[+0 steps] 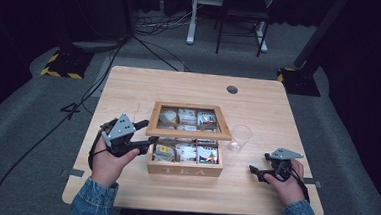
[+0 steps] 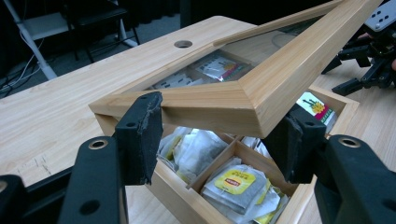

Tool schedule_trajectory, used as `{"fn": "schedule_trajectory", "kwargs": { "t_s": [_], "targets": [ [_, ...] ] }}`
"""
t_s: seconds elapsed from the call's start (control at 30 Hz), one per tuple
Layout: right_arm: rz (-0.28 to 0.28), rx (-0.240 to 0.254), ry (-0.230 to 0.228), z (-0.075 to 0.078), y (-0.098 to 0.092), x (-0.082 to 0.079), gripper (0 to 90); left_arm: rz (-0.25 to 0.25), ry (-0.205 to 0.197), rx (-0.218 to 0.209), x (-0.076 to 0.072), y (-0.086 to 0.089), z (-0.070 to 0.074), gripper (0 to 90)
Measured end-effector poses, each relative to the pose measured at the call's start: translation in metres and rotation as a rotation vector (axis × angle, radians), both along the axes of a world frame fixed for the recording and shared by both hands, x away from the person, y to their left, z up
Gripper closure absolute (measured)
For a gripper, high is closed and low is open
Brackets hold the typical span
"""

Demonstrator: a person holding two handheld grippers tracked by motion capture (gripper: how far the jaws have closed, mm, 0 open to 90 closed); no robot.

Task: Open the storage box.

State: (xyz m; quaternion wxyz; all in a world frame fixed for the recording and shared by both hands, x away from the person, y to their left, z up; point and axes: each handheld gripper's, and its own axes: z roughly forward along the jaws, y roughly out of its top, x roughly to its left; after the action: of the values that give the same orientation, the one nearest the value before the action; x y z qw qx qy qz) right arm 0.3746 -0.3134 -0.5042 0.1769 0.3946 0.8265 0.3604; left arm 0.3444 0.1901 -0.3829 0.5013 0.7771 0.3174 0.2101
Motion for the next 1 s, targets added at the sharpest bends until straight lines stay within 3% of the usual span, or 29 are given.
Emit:
{"fn": "schedule_trajectory", "kwargs": {
  "t_s": [0.27,0.47,0.57,0.9,1.0],
  "targets": [
    [-0.004,0.003,0.011,0.002,0.005,-0.002,23.9,0.014,-0.029,-0.04,0.013,-0.001,0.014,40.1],
    [-0.033,0.019,0.03,0.008,0.009,-0.006,28.8,0.018,-0.04,-0.037,0.017,-0.002,0.023,40.1],
    [-0.029,0.041,0.028,0.015,0.01,-0.01,30.7,0.035,-0.051,-0.029,0.017,-0.005,0.025,40.0],
    [0.007,0.081,-0.004,0.041,0.027,-0.023,34.1,0.054,-0.069,-0.06,0.025,-0.006,0.028,38.3],
    [0.024,0.083,-0.011,0.047,0.033,-0.025,35.0,0.059,-0.058,-0.064,0.025,-0.006,0.028,38.3]
  ]
}}
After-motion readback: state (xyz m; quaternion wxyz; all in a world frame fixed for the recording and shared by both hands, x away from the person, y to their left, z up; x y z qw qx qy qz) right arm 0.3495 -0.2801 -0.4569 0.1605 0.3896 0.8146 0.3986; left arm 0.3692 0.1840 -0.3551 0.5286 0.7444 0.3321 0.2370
